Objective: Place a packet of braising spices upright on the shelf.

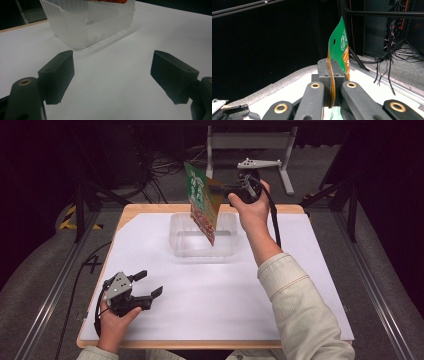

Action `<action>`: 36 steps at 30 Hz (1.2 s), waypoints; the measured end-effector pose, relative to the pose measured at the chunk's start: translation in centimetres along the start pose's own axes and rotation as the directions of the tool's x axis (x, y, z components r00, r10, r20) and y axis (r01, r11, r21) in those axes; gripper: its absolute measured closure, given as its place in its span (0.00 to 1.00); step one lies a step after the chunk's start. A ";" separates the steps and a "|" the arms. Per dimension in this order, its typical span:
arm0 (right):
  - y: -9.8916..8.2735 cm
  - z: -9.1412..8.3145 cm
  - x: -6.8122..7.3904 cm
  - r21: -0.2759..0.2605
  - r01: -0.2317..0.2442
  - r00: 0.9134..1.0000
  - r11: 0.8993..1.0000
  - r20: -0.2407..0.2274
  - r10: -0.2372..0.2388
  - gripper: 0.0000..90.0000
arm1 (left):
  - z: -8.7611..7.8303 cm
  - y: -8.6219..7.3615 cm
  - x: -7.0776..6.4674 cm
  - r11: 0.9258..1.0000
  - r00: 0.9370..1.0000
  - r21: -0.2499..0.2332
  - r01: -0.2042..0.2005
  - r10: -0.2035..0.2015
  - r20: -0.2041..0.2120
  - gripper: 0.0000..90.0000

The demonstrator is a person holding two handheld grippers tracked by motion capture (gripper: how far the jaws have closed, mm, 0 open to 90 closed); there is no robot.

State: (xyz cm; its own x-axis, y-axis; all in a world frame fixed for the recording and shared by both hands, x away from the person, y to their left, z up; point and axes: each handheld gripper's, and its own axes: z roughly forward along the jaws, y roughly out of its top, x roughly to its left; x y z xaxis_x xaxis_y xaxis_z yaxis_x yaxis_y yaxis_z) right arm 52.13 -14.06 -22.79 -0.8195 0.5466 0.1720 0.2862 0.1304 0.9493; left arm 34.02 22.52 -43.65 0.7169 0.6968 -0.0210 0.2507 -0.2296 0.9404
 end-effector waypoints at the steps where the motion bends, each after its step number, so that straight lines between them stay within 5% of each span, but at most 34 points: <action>1: 0.0 0.1 0.0 0.000 -0.001 1.000 1.000 -0.003 0.001 1.00 | -0.1 0.0 0.0 1.000 1.000 0.000 0.000 0.000 -0.001 0.22; 36: -2.4 3.5 -0.8 0.013 0.017 1.000 1.000 0.000 -0.017 1.00 | -1.8 -0.8 0.0 1.000 0.999 0.009 0.020 -0.020 -0.035 0.22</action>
State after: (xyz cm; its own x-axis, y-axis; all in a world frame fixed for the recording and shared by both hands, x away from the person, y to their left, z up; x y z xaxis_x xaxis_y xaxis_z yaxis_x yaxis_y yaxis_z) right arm 53.82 -11.87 -26.10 -0.8244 0.5440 0.1564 0.2790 0.1501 0.9485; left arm 32.62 23.89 -43.81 0.6887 0.7245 -0.0278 0.2706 -0.2213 0.9369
